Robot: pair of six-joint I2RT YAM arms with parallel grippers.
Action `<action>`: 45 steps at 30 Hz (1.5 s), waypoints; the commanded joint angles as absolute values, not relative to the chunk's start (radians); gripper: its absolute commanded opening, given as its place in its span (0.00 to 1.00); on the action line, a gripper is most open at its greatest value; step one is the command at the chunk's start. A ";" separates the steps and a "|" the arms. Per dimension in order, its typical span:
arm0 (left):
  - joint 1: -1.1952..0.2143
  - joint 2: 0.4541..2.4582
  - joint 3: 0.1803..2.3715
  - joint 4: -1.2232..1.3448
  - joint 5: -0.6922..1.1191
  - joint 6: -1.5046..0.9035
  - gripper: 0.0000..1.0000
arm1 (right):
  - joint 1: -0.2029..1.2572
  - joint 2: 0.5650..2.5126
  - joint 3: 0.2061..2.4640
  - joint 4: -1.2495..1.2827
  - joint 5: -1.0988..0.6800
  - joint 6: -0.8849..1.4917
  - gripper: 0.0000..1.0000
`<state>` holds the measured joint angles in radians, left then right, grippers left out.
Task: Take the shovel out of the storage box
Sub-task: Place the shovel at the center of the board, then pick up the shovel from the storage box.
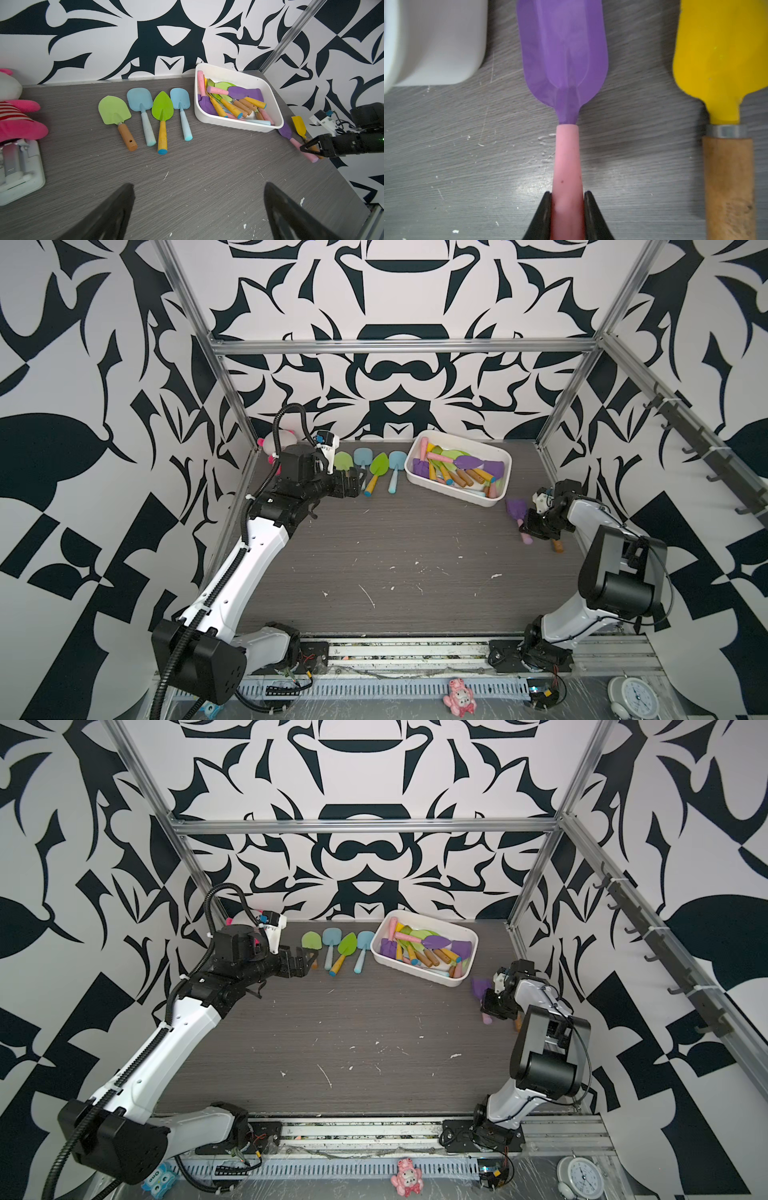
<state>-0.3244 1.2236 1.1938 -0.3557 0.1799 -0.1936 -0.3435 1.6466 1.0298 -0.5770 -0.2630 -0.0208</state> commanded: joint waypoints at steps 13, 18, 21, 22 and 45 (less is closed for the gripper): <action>-0.322 1.211 1.181 -0.336 0.184 -0.196 1.00 | -0.348 1.687 0.998 -0.545 -0.189 -0.099 0.06; -0.322 1.209 1.183 -0.341 0.187 -0.194 1.00 | -0.349 1.665 0.996 -0.533 -0.164 -0.104 0.33; -0.322 1.205 1.186 -0.343 0.185 -0.188 0.99 | -0.348 1.631 1.009 -0.534 -0.146 -0.104 0.47; -0.322 1.205 1.188 -0.346 0.184 -0.186 0.99 | -0.348 1.615 1.016 -0.537 -0.147 -0.103 0.51; -0.322 1.115 1.229 -0.372 0.172 -0.093 0.99 | -0.119 1.529 1.381 -0.535 -0.170 -0.017 0.73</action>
<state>-0.3244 1.1473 1.2079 -0.3607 0.1780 -0.1234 -0.1463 1.5261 1.3350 -0.5484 -0.2062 -0.0254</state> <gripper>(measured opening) 0.994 0.726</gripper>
